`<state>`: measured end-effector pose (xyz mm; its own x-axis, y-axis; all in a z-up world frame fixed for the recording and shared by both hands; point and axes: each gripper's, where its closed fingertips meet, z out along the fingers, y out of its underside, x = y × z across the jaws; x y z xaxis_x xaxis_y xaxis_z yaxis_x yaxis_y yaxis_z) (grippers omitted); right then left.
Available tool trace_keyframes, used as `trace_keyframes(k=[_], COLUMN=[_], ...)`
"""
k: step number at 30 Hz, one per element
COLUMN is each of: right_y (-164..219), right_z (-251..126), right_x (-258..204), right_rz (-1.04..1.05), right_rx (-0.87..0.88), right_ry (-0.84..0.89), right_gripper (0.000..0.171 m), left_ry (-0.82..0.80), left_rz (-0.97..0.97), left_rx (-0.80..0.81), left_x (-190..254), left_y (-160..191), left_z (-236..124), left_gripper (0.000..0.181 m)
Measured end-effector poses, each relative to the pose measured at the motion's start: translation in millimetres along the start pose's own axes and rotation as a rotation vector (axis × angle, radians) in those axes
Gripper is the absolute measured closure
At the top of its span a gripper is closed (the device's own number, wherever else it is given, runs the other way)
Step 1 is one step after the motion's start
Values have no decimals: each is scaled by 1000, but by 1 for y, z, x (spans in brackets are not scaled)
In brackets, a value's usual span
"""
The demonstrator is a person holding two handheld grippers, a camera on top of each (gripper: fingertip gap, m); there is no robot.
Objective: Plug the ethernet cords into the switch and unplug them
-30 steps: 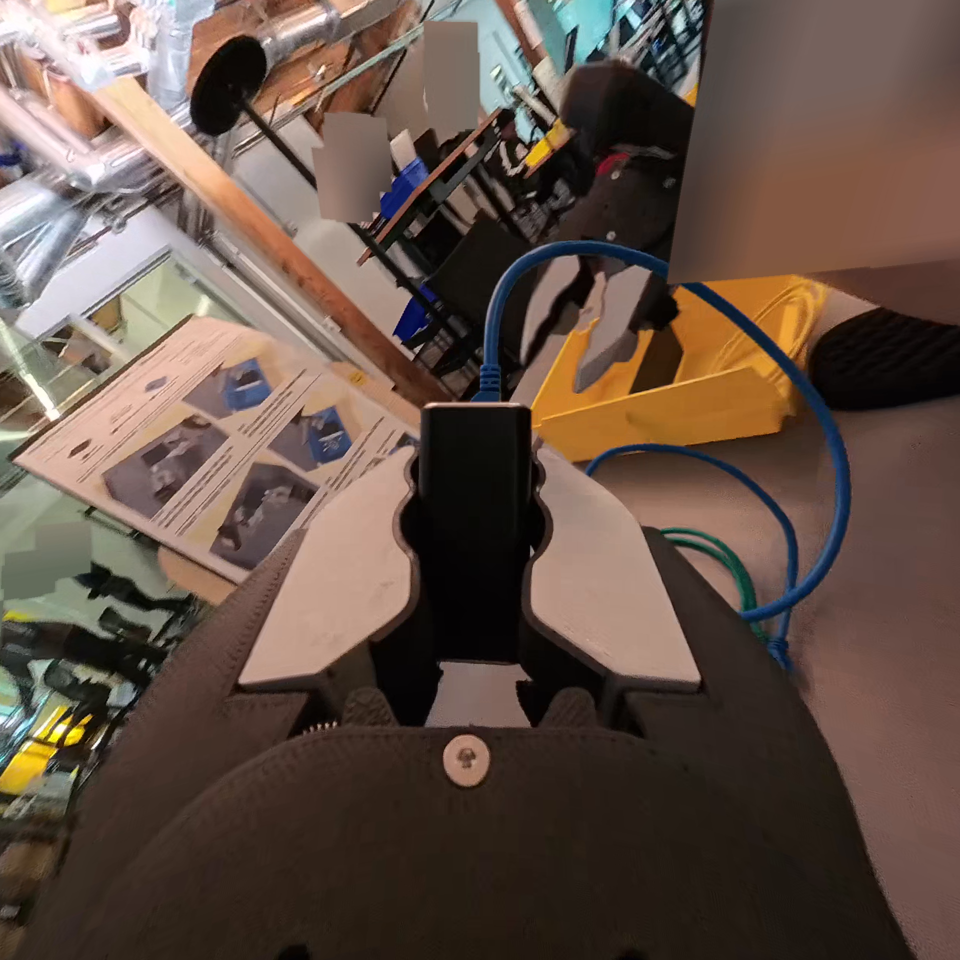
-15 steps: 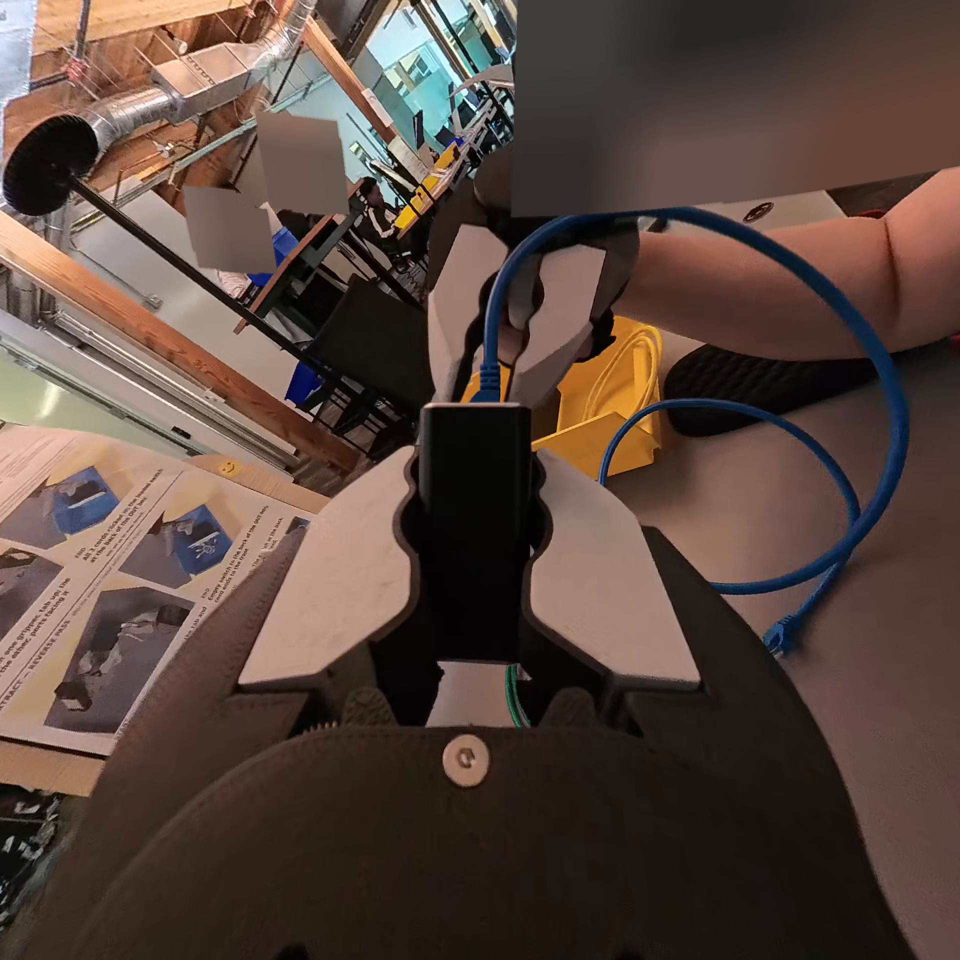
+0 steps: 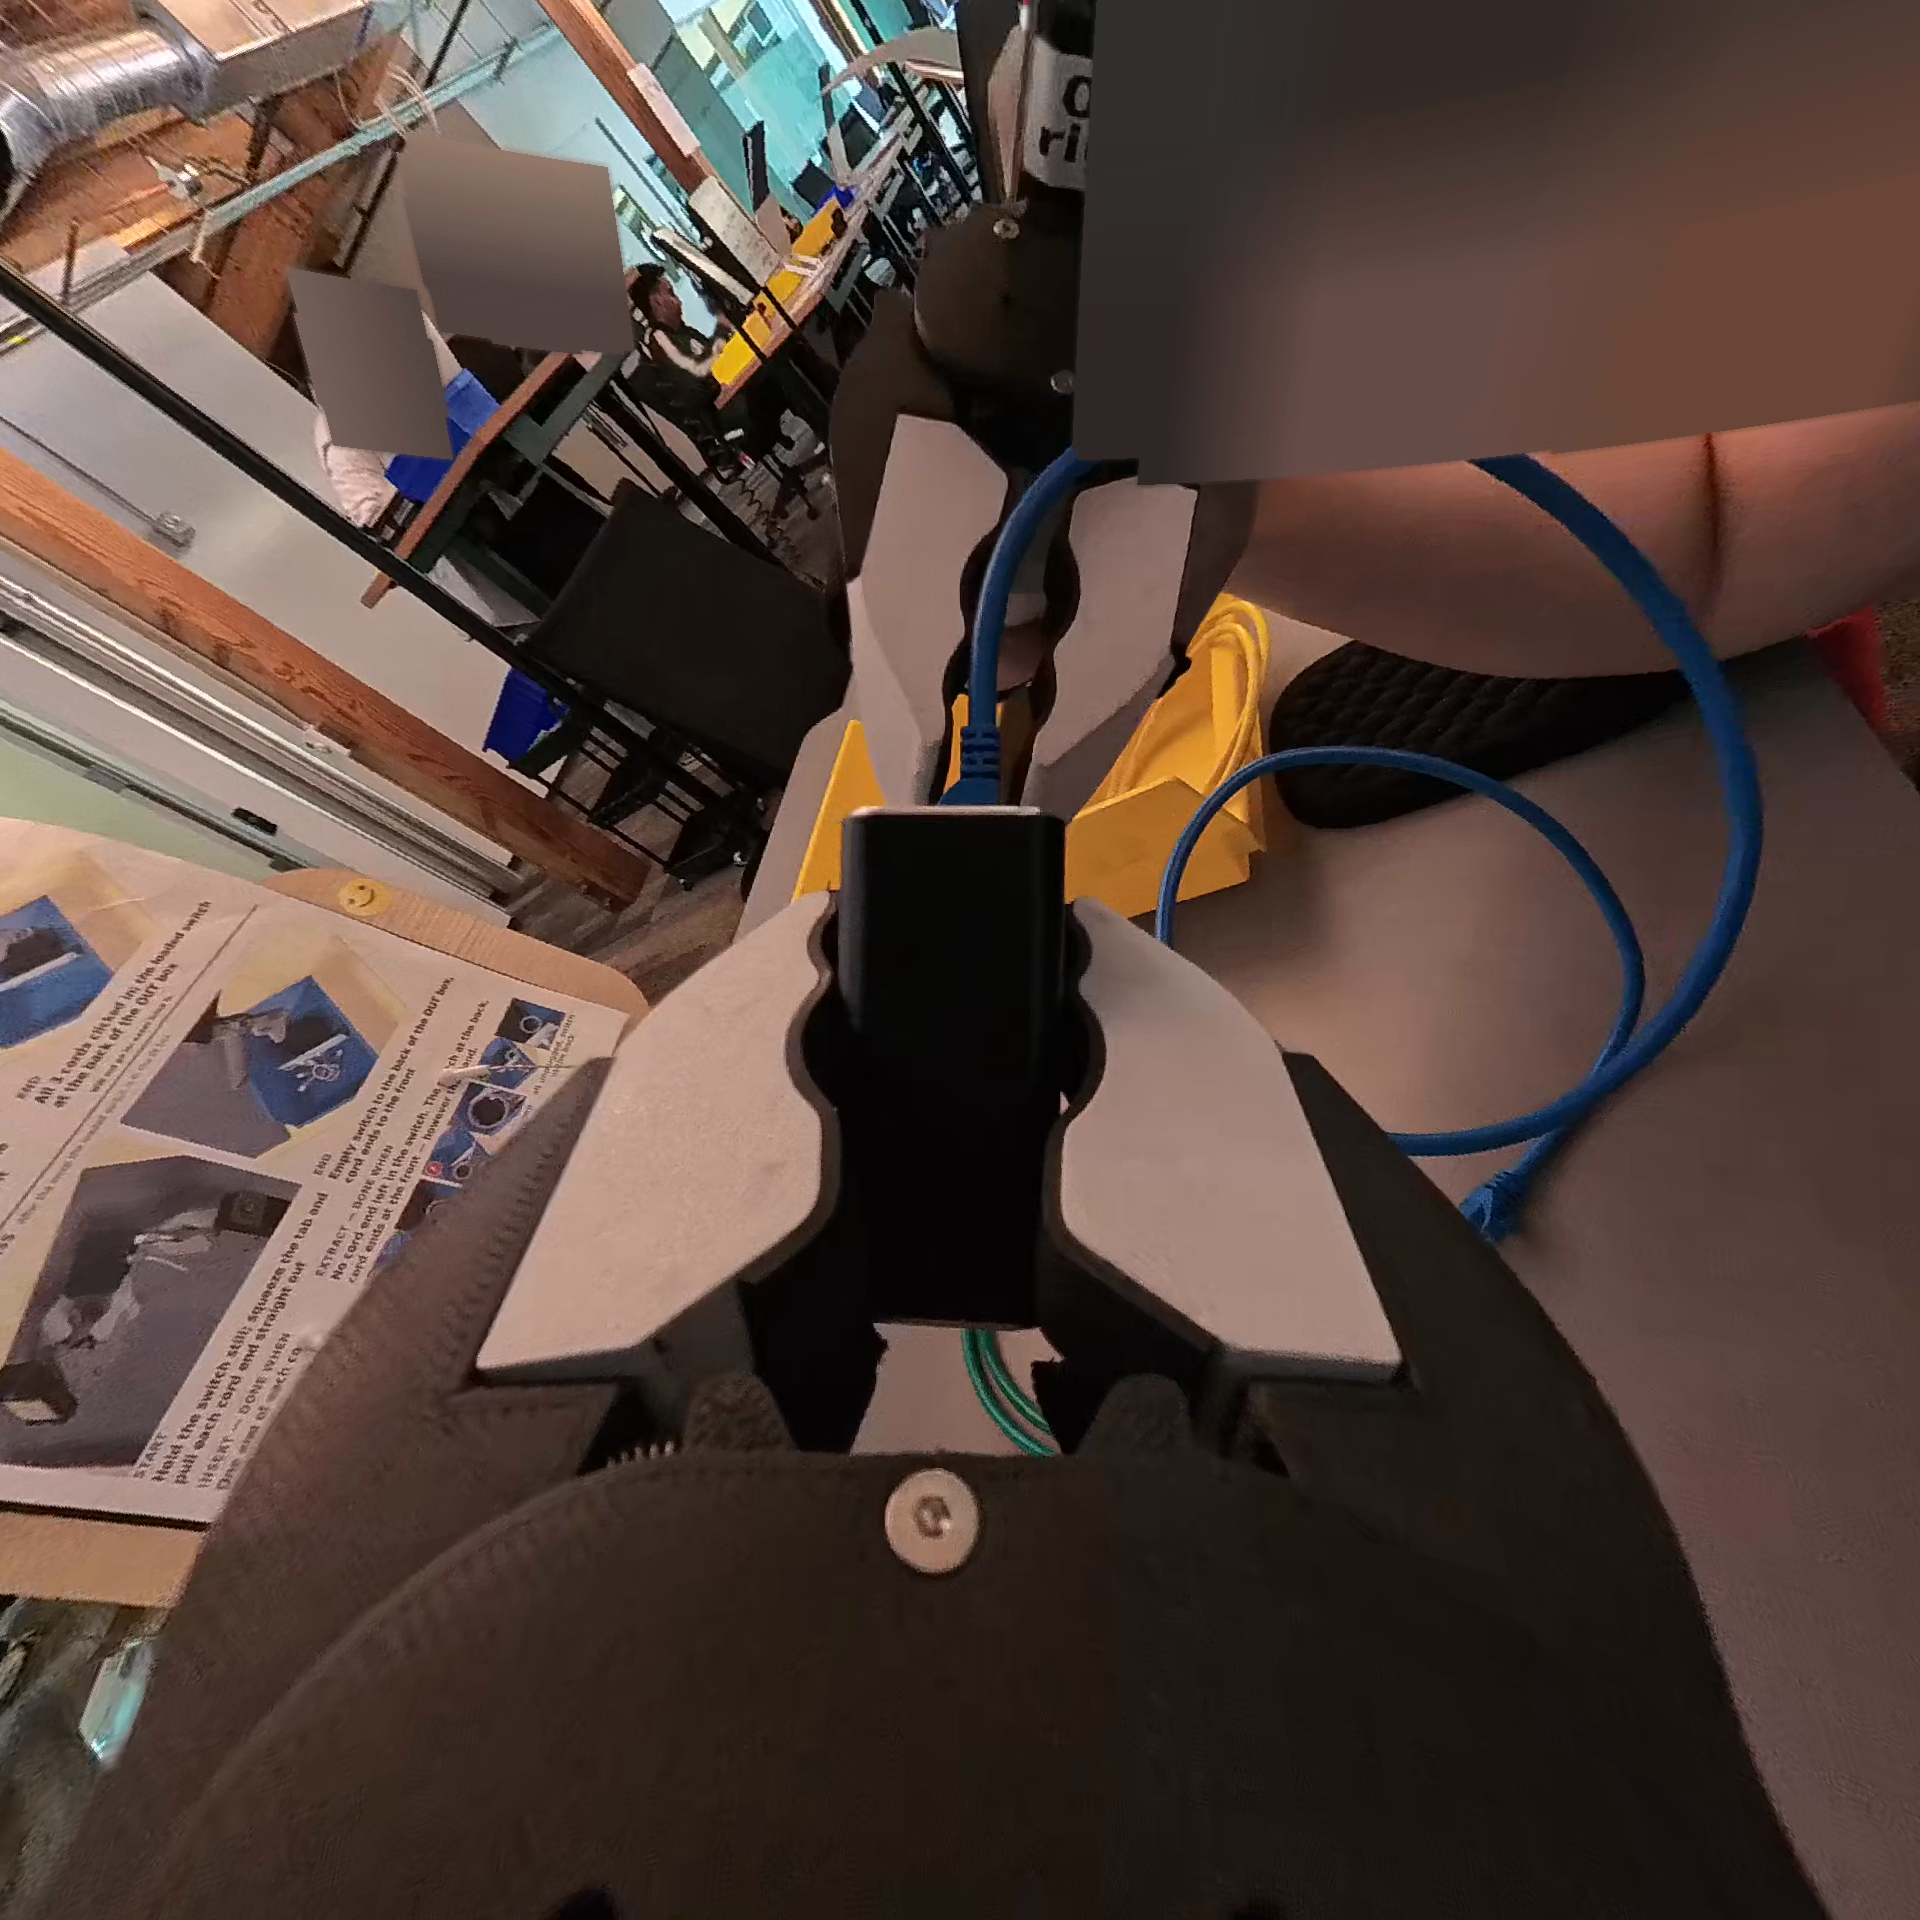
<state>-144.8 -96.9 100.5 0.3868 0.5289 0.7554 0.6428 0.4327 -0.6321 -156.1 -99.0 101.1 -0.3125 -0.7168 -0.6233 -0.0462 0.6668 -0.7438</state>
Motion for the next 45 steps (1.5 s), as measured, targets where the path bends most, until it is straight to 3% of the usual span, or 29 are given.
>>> trace_keyframes(k=[8, 17, 40, 45], right_y=[-8, -2, 13, 12], right_z=[-8, -14, -13, -19], right_x=[7, 9, -4, 5], right_rz=[-214, -343, -354, -336], right_rx=[-72, -114, -187, -227], right_ry=[104, 168, 70, 98], right_gripper=[157, 156, 156, 157], left_ry=[-47, -202, -127, -201], left_rz=[-34, 231, 253, 226], left_rx=[52, -109, -143, -132], left_x=[-6, -10, 2, -6], left_y=[-3, 2, 10, 10], left_z=[2, 10, 19, 23], left_gripper=[139, 142, 144, 142])
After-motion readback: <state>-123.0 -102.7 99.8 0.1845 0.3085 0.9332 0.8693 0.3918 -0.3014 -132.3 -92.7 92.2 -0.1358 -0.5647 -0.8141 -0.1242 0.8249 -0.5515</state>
